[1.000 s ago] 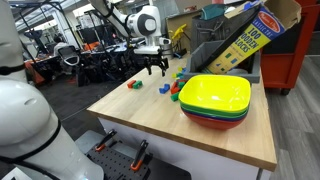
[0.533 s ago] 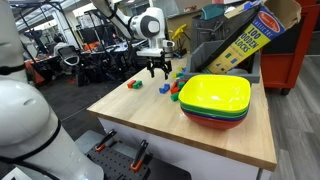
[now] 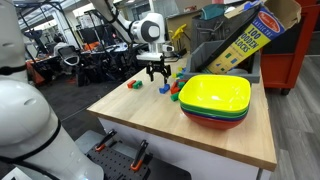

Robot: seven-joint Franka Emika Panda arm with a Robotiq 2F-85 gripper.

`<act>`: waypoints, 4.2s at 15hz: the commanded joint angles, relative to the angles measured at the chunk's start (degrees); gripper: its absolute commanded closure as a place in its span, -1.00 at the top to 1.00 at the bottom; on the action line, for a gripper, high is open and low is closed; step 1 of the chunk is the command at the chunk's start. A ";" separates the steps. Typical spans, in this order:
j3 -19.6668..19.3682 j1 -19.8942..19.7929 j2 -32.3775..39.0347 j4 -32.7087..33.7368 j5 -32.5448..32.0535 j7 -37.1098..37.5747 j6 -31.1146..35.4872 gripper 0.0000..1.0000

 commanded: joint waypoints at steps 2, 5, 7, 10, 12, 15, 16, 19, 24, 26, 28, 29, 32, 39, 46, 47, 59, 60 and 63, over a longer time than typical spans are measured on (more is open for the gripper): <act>0.18 0.47 0.57 -1.09 -0.12 0.63 1.39 1.00; 0.64 0.76 0.66 -0.69 0.76 0.84 0.96 1.00; 1.06 1.07 0.56 -0.54 1.18 1.07 0.89 1.00; 1.93 1.50 0.68 -0.55 1.86 1.08 0.96 1.00; 2.68 1.71 0.56 -0.65 2.99 0.60 0.76 1.00; 3.02 1.64 -0.28 -0.61 4.32 1.04 1.31 1.00; 2.57 1.69 -0.53 -0.57 3.75 1.47 1.70 1.00; 1.22 1.05 -0.83 -0.34 2.96 1.80 2.74 1.00; -1.09 1.28 -1.00 -0.92 -0.44 3.18 3.21 1.00; -1.70 1.63 -1.37 -1.36 -2.08 4.72 3.36 1.00; -2.33 2.35 -2.08 -1.79 -5.43 7.35 3.37 1.00; -2.66 2.85 -2.48 -2.15 -7.49 9.06 3.32 1.00; -3.02 3.88 -4.09 -3.55 -11.74 13.57 2.86 1.00; -2.59 4.56 -5.84 -6.53 -13.25 17.96 2.42 1.00; -3.08 4.52 -4.74 -6.95 -14.06 19.35 2.52 1.00; -3.14 4.51 -4.63 -6.94 -14.12 19.33 2.57 1.00; -2.16 3.90 -3.47 -6.86 -10.09 17.19 2.95 1.00; -1.87 3.68 -3.33 -6.75 -8.74 16.59 3.01 1.00; -1.01 3.51 -2.91 -6.04 -4.87 15.27 3.07 1.00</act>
